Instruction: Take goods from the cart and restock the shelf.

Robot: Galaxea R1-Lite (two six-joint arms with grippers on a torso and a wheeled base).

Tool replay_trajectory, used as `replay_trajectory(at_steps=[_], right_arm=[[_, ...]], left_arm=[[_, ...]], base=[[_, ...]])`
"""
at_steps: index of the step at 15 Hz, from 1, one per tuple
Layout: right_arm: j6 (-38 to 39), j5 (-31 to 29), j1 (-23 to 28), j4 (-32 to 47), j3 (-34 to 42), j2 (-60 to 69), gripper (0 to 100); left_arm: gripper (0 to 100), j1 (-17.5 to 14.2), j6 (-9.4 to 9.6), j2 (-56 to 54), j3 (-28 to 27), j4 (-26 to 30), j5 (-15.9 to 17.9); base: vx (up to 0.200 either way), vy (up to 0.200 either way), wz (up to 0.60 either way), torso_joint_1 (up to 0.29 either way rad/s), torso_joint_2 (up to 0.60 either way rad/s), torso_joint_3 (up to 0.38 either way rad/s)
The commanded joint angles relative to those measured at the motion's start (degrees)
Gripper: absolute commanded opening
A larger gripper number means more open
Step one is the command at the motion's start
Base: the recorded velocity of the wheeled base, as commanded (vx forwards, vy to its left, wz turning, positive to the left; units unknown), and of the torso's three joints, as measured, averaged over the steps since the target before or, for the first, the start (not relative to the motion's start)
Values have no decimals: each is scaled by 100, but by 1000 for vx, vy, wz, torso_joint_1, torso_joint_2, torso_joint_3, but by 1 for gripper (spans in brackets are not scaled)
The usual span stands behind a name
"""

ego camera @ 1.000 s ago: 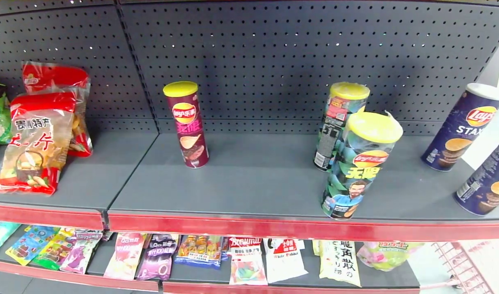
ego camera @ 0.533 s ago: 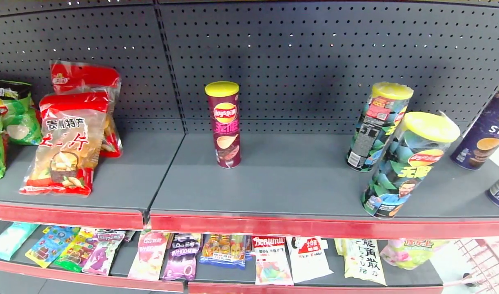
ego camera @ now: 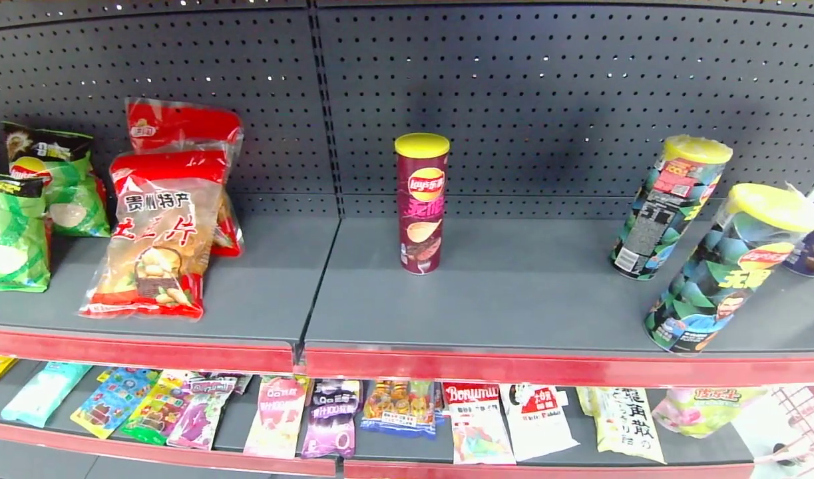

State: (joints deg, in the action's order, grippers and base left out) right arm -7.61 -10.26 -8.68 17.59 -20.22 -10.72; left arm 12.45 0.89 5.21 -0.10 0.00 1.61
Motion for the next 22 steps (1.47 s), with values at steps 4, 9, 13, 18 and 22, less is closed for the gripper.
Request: replay_trajectory(at_steps=[4, 9, 13, 18, 22], right_arm=[[66, 473, -108, 60, 212, 395, 0], [66, 482, -116, 51, 405, 509, 0], [66, 464, -116, 51, 405, 500, 0], [58, 455, -116, 60, 414, 509, 0], [58, 455, -116, 60, 458, 509, 0]], left_arm=[[100, 30, 16, 139, 1, 9, 15], [100, 900, -1, -521, 1, 0, 32], [100, 900, 8, -521, 1, 0, -3], [100, 900, -1, -521, 1, 0, -3], [100, 900, -19, -521, 1, 0, 6]], base=[[0, 0, 0, 0, 0, 0], [0, 0, 0, 0, 0, 0], [0, 0, 0, 0, 0, 0], [120, 0, 0, -3, 0, 2], [150, 0, 0, 4, 4, 3]])
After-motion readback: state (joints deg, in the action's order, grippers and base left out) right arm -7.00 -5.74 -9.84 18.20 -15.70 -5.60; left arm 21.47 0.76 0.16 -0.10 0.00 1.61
